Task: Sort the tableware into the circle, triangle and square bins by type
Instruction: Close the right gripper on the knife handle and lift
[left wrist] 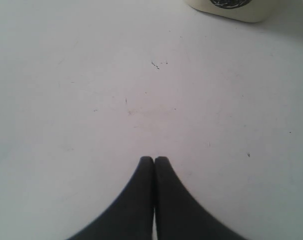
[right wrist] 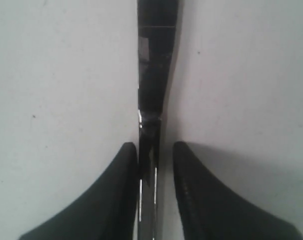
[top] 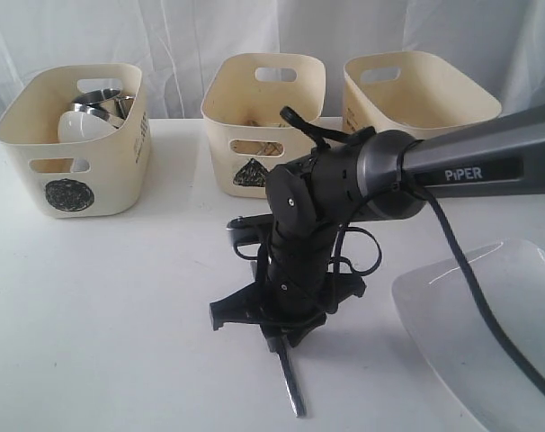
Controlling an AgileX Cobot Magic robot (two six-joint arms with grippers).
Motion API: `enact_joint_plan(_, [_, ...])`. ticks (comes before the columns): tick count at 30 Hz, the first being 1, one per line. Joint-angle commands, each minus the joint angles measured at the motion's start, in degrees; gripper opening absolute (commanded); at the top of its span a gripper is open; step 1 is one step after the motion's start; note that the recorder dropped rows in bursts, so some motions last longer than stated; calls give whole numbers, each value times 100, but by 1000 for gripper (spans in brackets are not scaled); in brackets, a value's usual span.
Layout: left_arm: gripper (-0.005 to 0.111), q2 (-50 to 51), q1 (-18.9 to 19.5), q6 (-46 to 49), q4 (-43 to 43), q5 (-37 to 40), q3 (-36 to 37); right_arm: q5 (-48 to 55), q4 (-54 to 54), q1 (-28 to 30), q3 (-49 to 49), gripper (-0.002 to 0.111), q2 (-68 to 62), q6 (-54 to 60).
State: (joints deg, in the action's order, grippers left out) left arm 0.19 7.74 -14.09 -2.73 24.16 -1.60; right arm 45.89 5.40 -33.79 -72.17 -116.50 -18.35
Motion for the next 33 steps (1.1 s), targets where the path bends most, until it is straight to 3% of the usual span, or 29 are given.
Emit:
enact_joint_plan(1, [1,-19,12,-5,-64,329,53,-153,-707,0,148,24,-375,-387])
enact_joint_plan(4, [1,-19,12,-5,-64,329,53,-115,-1280,0,148,24,-375,-848])
enact_joint_plan(14, [1,-19,12,-5,-64,329,53,-255,-1780,0,148,24,-375,-859])
enact_joint_plan(27, [1,-19,12,-5,-64,329,53,-638,-1208,0,148,24,-375,-706])
enact_joint_plan(30, [1,-19,12,-5,-64,329,53,-618,-1065,0,148,20,-375,-537])
enact_joint_plan(33, [1,-19,12,-5,-64,329,53,-545,-892,0,148,8,-408,-319])
